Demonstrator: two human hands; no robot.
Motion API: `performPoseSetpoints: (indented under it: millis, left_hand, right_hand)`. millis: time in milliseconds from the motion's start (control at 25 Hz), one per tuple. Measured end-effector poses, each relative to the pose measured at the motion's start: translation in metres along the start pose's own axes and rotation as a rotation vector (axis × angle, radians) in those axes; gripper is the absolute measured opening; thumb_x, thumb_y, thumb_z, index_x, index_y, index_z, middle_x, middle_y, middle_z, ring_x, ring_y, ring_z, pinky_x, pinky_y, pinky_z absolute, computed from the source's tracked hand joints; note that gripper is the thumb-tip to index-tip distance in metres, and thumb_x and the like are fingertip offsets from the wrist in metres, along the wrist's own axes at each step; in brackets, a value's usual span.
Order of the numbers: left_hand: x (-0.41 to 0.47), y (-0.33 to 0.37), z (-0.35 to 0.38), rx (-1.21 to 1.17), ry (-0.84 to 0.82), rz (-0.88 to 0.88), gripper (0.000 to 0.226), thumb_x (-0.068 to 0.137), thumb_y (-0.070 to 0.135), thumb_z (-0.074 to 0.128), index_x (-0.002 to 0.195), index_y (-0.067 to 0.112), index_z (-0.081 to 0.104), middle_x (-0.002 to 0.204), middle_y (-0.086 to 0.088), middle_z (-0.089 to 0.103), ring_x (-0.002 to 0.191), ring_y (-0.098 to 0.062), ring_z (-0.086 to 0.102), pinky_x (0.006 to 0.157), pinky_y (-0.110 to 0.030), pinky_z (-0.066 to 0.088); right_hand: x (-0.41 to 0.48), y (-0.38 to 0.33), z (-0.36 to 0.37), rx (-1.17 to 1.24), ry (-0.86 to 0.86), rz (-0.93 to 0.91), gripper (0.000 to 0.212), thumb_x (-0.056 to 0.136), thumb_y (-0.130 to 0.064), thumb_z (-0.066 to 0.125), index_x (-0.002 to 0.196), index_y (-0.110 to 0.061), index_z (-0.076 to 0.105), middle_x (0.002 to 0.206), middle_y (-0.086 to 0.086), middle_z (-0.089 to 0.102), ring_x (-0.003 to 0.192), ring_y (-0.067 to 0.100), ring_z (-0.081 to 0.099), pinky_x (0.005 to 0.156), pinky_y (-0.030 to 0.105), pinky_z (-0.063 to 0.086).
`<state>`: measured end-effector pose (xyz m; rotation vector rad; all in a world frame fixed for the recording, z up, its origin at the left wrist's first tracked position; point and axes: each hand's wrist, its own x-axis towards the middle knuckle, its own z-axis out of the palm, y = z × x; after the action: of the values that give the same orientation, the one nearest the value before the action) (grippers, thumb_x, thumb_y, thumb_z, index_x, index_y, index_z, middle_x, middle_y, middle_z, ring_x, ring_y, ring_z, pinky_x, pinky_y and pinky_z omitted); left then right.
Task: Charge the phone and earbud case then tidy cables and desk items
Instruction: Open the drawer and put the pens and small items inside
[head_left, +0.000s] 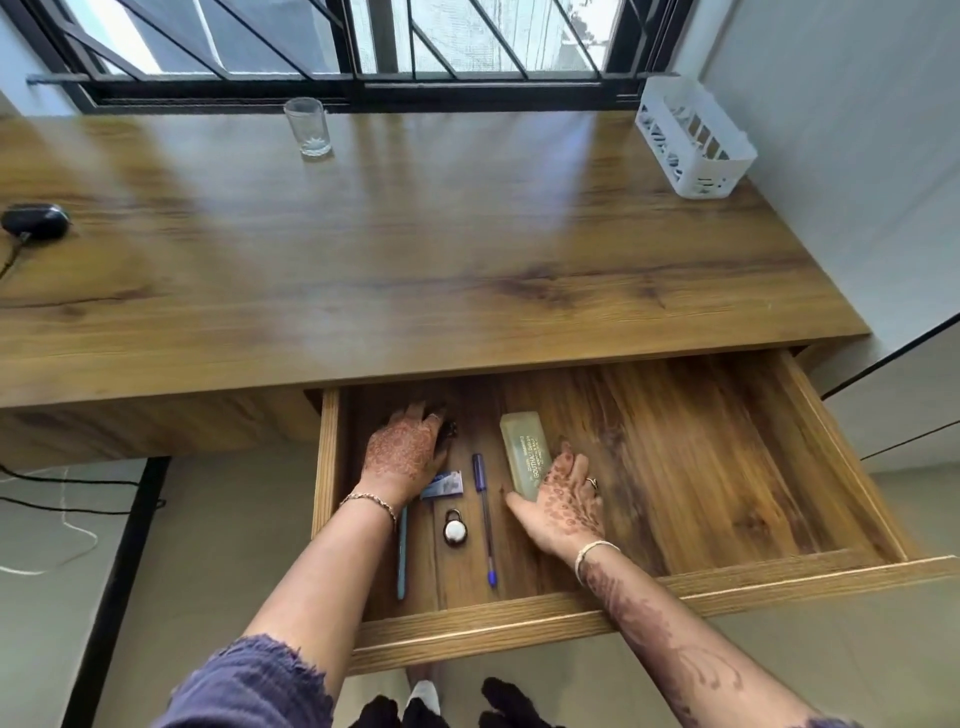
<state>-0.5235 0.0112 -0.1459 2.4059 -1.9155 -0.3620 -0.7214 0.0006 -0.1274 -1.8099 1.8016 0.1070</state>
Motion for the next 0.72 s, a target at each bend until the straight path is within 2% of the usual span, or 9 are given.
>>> performPoseSetpoints:
  millis: [80, 160, 240, 320, 480, 600, 720]
  left_hand:
    - [-0.006, 0.002, -0.007, -0.033, 0.067, 0.008, 0.052, 0.092, 0.041, 0.048, 0.139, 0.021, 0.041, 0.132, -0.008, 0.049, 0.120, -0.029, 0.048, 0.089, -0.041, 0.047]
    - [-0.013, 0.003, -0.018, -0.047, 0.196, 0.053, 0.049, 0.090, 0.038, 0.051, 0.134, 0.016, 0.047, 0.120, -0.007, 0.058, 0.110, -0.028, 0.054, 0.081, -0.039, 0.050]
    - [-0.022, 0.006, -0.032, -0.074, 0.353, 0.084, 0.043, 0.088, 0.036, 0.054, 0.127, 0.016, 0.054, 0.108, -0.004, 0.064, 0.098, -0.024, 0.060, 0.072, -0.036, 0.052]
    - [-0.029, 0.012, -0.049, -0.157, 0.453, 0.068, 0.038, 0.089, 0.034, 0.054, 0.124, 0.019, 0.057, 0.103, -0.002, 0.066, 0.096, -0.021, 0.061, 0.073, -0.034, 0.052]
    - [-0.032, 0.017, -0.085, -0.361, 0.546, -0.013, 0.038, 0.089, 0.031, 0.055, 0.126, 0.023, 0.054, 0.107, 0.005, 0.065, 0.105, -0.014, 0.056, 0.087, -0.029, 0.049]
    - [-0.018, 0.003, -0.106, -0.511, 0.611, -0.065, 0.041, 0.088, 0.026, 0.057, 0.128, 0.019, 0.053, 0.114, 0.003, 0.064, 0.111, -0.017, 0.054, 0.096, -0.029, 0.044]
    - [0.008, -0.022, -0.129, -0.577, 0.644, -0.126, 0.043, 0.089, 0.023, 0.057, 0.131, 0.017, 0.050, 0.121, 0.001, 0.062, 0.114, -0.017, 0.053, 0.101, -0.027, 0.040]
  right_hand:
    - [-0.002, -0.001, -0.004, 0.074, 0.172, -0.062, 0.098, 0.083, -0.057, 0.057, 0.150, -0.011, 0.002, 0.153, 0.012, 0.011, 0.142, 0.031, 0.021, 0.115, 0.044, 0.019]
    - [-0.005, -0.004, -0.010, 0.148, 0.366, -0.189, 0.091, 0.081, -0.050, 0.063, 0.147, -0.015, 0.013, 0.149, 0.008, 0.017, 0.138, 0.027, 0.023, 0.112, 0.044, 0.023]
    - [-0.008, -0.014, -0.018, 0.199, 0.482, -0.303, 0.084, 0.078, -0.044, 0.066, 0.143, -0.019, 0.019, 0.146, 0.005, 0.021, 0.134, 0.024, 0.024, 0.108, 0.045, 0.026]
    - [-0.008, -0.029, -0.028, 0.229, 0.493, -0.379, 0.082, 0.079, -0.041, 0.066, 0.141, -0.022, 0.018, 0.145, 0.004, 0.020, 0.134, 0.024, 0.023, 0.107, 0.045, 0.027]
    - [0.000, -0.071, -0.049, 0.218, 0.501, -0.499, 0.076, 0.080, -0.042, 0.064, 0.138, -0.023, 0.018, 0.144, 0.001, 0.021, 0.132, 0.025, 0.025, 0.107, 0.046, 0.029]
    - [0.011, -0.115, -0.062, 0.231, 0.483, -0.579, 0.075, 0.081, -0.039, 0.064, 0.140, -0.018, 0.022, 0.145, 0.004, 0.022, 0.134, 0.026, 0.025, 0.110, 0.041, 0.023]
    - [0.034, -0.159, -0.069, 0.269, 0.420, -0.614, 0.079, 0.084, -0.038, 0.062, 0.145, -0.018, 0.017, 0.154, 0.002, 0.015, 0.142, 0.023, 0.016, 0.115, 0.039, 0.017]
